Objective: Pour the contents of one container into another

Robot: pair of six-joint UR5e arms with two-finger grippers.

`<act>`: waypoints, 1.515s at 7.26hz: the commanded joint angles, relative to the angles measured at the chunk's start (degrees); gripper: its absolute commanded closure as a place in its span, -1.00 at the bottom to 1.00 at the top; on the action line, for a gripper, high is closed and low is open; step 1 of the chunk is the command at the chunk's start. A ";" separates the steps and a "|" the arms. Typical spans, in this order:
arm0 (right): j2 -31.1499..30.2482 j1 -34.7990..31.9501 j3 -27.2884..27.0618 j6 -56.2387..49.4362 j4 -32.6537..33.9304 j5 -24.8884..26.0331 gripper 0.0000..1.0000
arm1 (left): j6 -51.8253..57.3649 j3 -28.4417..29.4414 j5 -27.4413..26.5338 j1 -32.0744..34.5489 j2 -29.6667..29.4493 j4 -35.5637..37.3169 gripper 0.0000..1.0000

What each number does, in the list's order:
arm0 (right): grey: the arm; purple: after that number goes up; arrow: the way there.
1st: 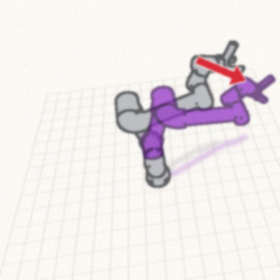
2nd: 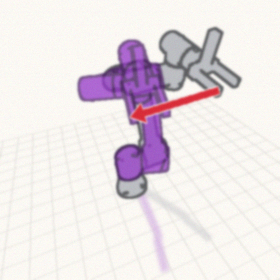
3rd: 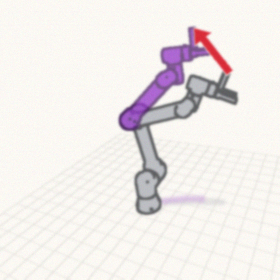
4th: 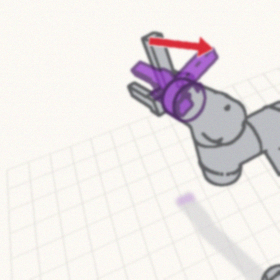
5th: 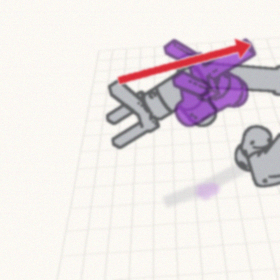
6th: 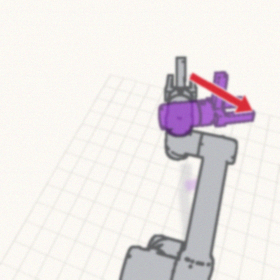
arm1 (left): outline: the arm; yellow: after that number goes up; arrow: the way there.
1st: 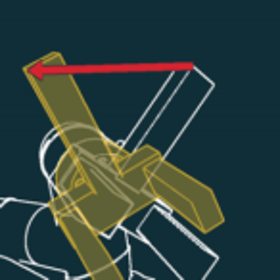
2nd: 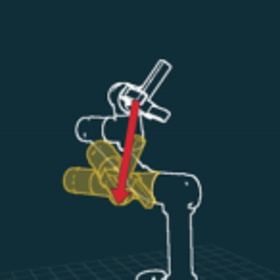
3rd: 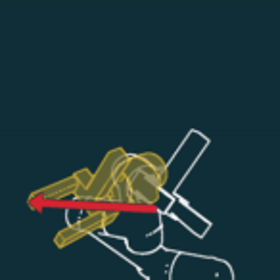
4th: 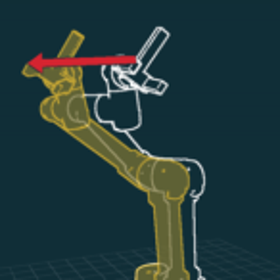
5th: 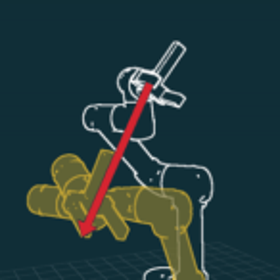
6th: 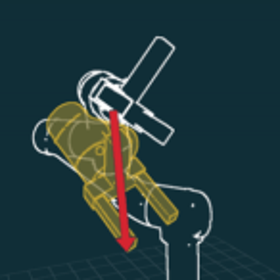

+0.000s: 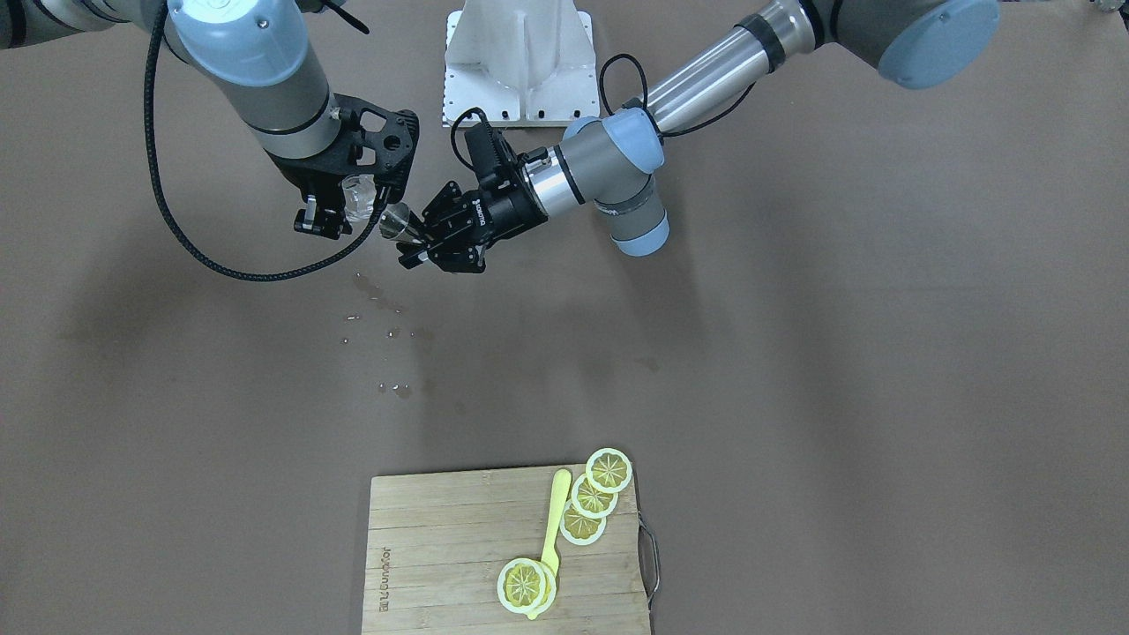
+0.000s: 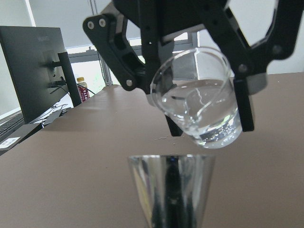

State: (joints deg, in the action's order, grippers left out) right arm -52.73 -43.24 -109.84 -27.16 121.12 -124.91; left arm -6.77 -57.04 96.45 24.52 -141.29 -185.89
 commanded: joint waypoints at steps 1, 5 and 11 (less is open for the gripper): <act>1.21 0.00 0.94 -0.09 0.17 0.63 1.00 | 0.00 0.00 -0.03 0.00 0.05 0.00 1.00; 2.80 0.17 2.53 -3.59 1.92 0.90 1.00 | 0.00 0.00 -1.26 -0.35 -0.30 -0.09 1.00; 2.55 -0.70 -0.35 -4.93 4.12 1.77 1.00 | 0.00 0.00 -1.53 -0.35 -0.39 -0.09 1.00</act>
State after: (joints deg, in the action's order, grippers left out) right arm -49.51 -43.53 -108.51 -32.27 125.21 -123.41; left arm -6.77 -57.04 94.92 24.17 -141.65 -185.94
